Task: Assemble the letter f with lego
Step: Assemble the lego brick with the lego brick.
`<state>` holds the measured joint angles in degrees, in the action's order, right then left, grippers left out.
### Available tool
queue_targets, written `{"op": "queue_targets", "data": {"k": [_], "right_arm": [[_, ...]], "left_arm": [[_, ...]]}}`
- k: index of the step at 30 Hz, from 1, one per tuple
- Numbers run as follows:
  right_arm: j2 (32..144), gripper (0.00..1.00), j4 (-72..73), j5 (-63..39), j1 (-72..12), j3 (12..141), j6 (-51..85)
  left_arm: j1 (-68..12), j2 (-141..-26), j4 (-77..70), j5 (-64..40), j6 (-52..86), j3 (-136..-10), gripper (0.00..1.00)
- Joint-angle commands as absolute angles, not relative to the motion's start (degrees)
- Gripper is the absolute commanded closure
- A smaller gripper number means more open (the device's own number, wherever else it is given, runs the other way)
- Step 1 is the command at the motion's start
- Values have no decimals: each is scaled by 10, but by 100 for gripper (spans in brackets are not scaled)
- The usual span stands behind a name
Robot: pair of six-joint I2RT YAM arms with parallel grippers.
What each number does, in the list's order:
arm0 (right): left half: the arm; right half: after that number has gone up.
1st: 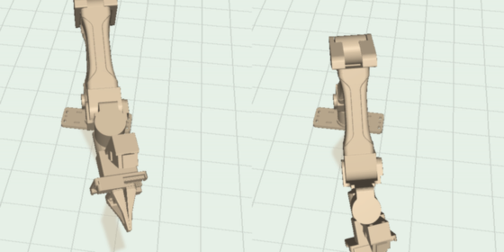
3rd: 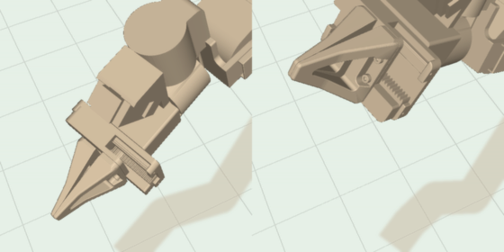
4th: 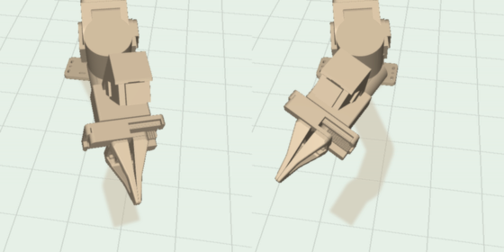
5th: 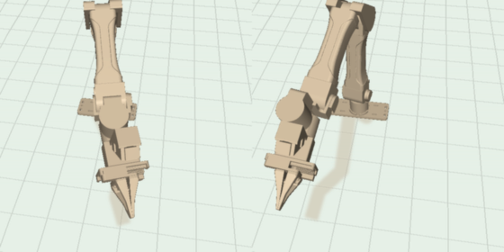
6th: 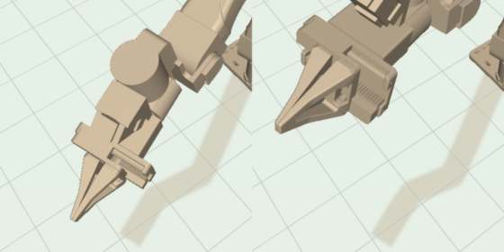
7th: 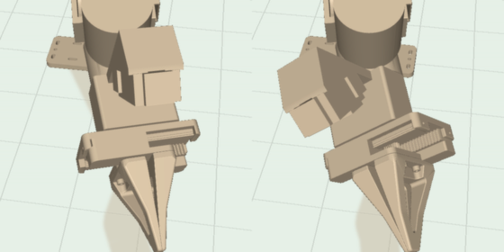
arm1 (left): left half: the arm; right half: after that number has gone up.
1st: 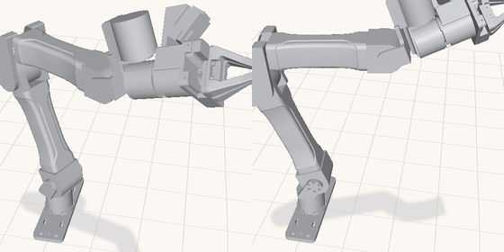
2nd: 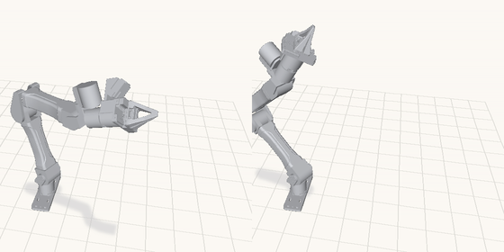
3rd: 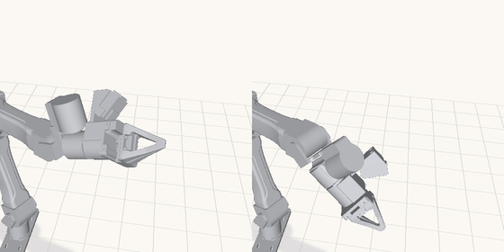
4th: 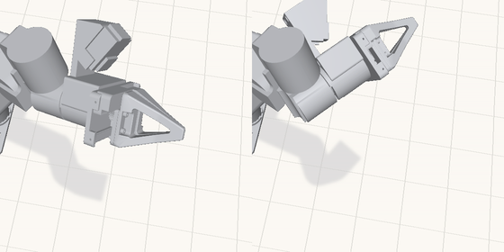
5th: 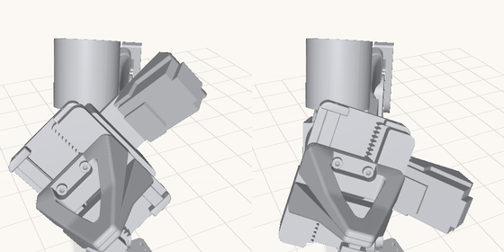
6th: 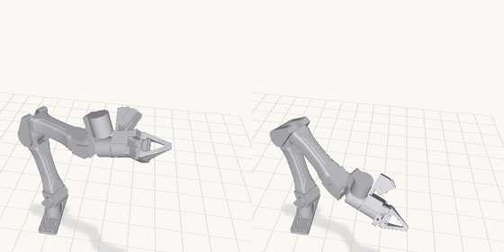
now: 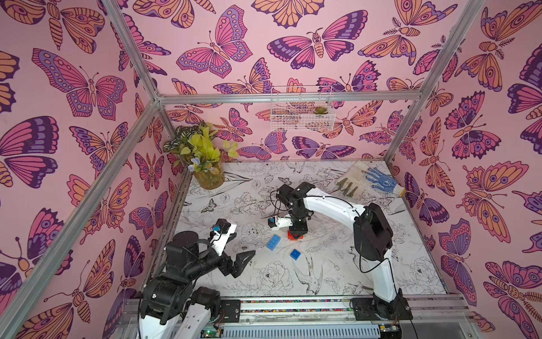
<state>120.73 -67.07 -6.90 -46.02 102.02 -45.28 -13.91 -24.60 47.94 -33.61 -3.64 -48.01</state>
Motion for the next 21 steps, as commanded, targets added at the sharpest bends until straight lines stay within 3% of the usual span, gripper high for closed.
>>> {"op": "queue_targets", "data": {"k": [1, 21], "right_arm": [[1219, 74, -685, -60, -464, 1043, -458], [1235, 75, -684, -46, -463, 1063, -462]], "left_arm": [[-143, -247, 469, -346, -39, -472, 0], [-144, -246, 470, -345, -39, -472, 0]]}}
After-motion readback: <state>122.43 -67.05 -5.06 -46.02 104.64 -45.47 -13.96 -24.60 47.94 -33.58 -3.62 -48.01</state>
